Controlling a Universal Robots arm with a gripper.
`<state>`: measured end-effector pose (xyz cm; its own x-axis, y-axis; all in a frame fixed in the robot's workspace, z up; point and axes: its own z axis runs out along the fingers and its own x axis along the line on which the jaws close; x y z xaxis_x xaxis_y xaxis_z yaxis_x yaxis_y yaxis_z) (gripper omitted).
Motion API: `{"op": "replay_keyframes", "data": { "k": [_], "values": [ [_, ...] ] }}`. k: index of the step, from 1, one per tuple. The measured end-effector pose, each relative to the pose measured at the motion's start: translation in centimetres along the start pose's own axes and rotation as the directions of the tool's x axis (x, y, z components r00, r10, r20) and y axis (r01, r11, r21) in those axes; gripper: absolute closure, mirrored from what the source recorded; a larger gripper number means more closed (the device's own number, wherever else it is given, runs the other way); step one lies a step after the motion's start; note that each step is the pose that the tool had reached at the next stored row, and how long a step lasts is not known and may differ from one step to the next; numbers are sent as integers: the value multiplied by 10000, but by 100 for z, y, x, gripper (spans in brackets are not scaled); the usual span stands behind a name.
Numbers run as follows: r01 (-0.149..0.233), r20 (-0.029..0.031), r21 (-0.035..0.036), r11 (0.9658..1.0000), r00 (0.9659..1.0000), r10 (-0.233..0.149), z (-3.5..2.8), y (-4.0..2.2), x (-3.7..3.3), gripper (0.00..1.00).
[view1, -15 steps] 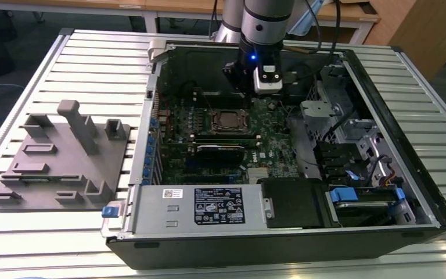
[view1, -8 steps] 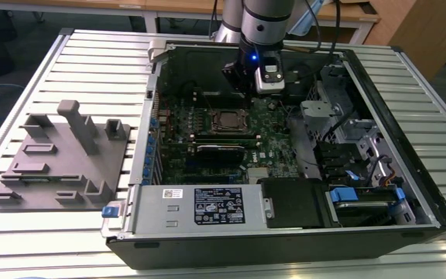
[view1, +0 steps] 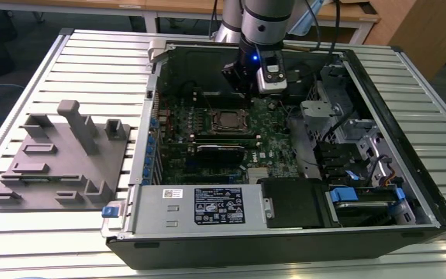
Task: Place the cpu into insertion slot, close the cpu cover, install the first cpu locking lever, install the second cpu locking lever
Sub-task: 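Close the cpu cover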
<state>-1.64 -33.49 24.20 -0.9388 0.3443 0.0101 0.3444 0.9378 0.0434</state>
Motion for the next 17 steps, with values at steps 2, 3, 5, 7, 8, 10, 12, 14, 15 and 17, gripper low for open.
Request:
{"op": "replay_keyframes", "data": {
  "k": [2,3,5,7,8,10,12,14,15,17],
  "values": [
    [127,-6,1,9999,9999,-127,0,0,0,89],
    [185,-8,1,9998,9998,-185,0,0,0,89],
    [301,-13,3,9995,9995,-301,0,0,0,89],
    [417,-18,4,9991,9991,-417,0,0,0,89],
    [480,-21,4,9988,9988,-480,0,0,0,89],
    [595,-26,5,9982,9982,-595,0,0,0,89],
    [706,-31,6,9975,9975,-706,0,0,0,89],
    [818,-36,7,9966,9966,-818,0,0,0,89],
    [872,-38,7,9962,9962,-872,0,0,0,89],
    [982,-43,8,9952,9952,-982,0,0,0,89]
  ]
}}
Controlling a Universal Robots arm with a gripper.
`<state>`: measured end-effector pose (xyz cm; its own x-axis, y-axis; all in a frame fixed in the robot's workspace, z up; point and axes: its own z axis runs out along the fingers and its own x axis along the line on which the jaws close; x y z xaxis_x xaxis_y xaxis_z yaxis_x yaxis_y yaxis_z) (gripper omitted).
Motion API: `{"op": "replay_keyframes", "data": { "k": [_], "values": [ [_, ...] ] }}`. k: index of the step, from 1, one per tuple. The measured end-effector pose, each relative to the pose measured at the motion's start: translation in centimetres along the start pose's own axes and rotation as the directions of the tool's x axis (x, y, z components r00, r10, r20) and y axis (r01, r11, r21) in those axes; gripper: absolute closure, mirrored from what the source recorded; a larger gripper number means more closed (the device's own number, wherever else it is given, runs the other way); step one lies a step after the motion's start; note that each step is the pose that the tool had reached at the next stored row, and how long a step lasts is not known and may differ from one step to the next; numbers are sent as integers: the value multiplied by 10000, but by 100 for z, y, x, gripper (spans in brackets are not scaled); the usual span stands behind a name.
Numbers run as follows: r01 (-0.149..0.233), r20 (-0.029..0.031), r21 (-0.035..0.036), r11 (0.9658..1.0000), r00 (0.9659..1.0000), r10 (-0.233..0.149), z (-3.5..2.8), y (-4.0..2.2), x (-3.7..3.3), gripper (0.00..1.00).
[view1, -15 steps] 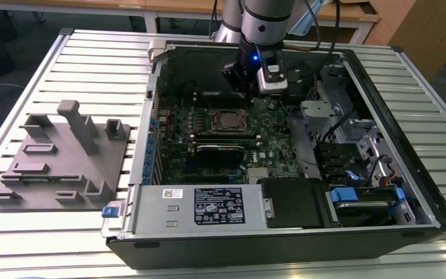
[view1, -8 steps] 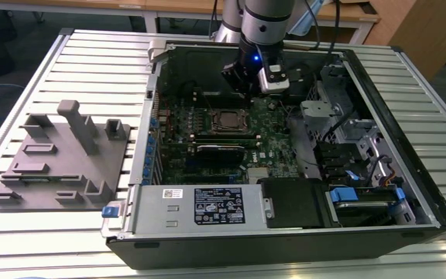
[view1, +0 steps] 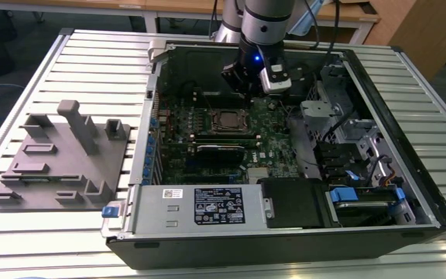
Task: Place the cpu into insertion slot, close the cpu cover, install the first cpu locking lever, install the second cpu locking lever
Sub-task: 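Close the cpu cover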
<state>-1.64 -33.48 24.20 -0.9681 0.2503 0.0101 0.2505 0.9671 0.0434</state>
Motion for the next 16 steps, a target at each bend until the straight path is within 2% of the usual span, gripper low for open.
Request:
{"op": "replay_keyframes", "data": {
  "k": [5,16],
  "values": [
    [247,-11,3,9997,9997,-247,0,0,0,89],
    [320,-14,3,9995,9995,-320,0,0,0,89]
  ]
}}
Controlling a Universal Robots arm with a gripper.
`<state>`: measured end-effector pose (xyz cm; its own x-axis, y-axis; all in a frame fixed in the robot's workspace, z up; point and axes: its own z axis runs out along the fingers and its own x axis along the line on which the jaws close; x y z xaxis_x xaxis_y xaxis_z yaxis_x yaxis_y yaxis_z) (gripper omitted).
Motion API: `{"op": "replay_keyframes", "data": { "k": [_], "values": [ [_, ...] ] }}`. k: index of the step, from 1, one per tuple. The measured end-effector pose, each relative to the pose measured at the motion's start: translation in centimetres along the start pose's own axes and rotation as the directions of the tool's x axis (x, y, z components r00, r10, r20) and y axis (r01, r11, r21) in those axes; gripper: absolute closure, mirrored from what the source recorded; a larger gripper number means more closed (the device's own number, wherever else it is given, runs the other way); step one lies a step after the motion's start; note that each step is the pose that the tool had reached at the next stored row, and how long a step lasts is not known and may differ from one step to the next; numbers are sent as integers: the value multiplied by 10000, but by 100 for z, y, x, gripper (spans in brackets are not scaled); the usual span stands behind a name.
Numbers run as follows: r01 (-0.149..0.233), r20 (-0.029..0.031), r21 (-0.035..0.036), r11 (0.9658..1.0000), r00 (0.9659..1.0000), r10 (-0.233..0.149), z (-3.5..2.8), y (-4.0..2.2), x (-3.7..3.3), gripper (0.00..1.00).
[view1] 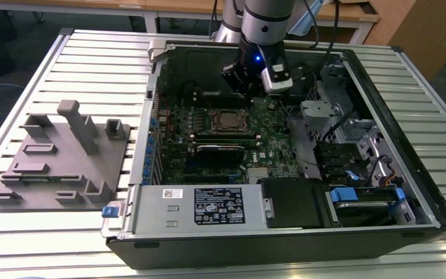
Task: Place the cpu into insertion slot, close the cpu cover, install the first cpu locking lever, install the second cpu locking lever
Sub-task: 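Close the cpu cover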
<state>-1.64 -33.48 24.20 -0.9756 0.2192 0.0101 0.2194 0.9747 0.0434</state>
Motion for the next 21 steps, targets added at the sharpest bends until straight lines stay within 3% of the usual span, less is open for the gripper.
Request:
{"op": "replay_keyframes", "data": {
  "k": [11,21],
  "values": [
    [390,-17,4,9992,9992,-390,0,0,0,89],
    [524,-23,5,9986,9986,-524,3,0,0,89]
  ]
}}
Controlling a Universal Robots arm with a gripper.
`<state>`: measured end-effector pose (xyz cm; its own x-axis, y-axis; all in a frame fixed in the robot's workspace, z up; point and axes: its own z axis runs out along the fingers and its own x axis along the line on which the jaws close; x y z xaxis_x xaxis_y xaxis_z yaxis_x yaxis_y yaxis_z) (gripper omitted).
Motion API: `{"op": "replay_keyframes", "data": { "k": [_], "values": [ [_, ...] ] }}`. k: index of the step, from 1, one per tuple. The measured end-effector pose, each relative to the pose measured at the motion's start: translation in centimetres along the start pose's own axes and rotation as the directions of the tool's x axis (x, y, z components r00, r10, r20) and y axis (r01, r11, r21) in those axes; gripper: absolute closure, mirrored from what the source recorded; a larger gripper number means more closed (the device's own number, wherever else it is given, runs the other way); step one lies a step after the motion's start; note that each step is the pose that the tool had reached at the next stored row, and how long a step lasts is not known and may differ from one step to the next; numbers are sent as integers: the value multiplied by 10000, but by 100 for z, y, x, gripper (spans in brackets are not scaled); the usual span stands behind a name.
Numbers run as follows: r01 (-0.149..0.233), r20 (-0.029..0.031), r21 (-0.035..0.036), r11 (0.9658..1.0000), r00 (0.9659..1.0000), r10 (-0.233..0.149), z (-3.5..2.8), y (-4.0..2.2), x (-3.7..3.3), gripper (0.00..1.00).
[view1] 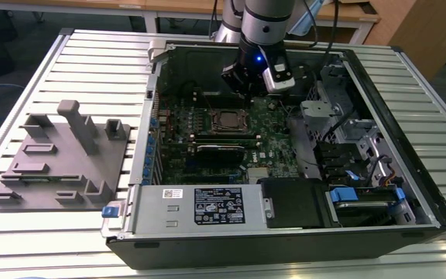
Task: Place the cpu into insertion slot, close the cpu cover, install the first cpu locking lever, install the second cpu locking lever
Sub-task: 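Close the cpu cover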
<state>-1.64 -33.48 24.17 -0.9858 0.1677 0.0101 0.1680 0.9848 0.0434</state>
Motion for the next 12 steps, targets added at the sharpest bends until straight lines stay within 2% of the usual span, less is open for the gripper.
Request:
{"op": "replay_keyframes", "data": {
  "k": [12],
  "values": [
    [116,-5,1,9999,9999,-116,1,0,0,89]
  ]
}}
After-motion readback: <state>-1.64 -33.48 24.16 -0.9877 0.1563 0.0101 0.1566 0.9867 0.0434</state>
